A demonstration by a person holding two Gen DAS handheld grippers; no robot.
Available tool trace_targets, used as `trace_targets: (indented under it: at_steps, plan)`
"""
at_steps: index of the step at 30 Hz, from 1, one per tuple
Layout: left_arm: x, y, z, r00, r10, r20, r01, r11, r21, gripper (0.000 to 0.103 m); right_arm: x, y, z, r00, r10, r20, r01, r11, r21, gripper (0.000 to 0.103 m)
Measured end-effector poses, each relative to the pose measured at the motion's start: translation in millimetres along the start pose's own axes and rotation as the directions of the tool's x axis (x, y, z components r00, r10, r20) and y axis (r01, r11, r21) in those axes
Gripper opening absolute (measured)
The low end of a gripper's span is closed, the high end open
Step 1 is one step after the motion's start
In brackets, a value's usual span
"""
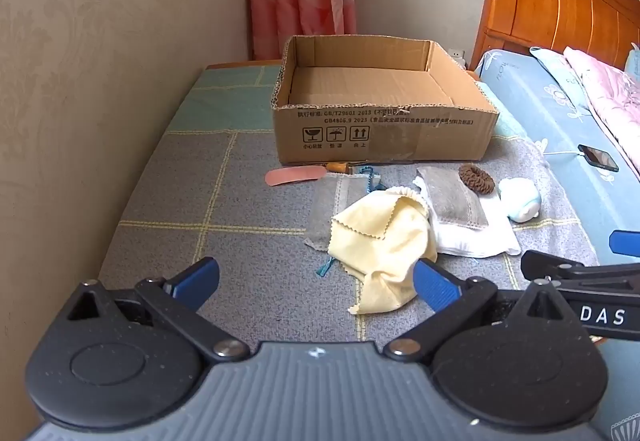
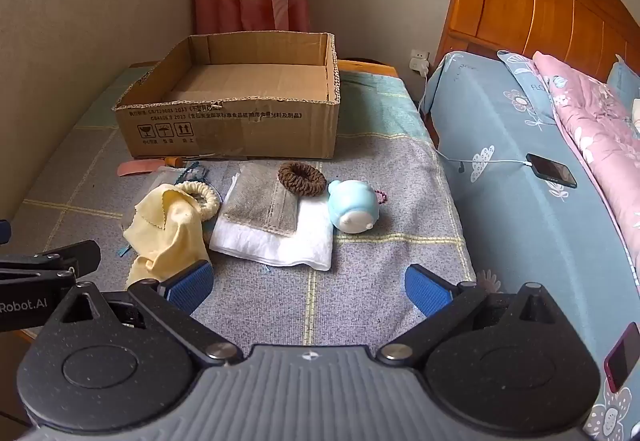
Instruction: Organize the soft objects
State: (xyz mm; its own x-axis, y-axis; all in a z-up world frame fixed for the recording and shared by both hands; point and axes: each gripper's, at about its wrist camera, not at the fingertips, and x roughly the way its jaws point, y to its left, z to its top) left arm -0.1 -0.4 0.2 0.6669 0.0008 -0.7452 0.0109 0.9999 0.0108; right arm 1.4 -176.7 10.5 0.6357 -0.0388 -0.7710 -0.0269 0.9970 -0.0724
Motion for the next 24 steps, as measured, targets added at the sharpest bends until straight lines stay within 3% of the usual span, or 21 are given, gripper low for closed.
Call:
trace_targets:
  at_steps: [24]
  plan:
    - [-3.2, -1.5, 1.3, 1.0, -0.016, 0.006, 0.016, 1.0, -0.005, 0.102, 0.1, 0.2, -0.7, 1.0, 0.002, 0.009, -0.002, 1.0, 0.006, 0.103]
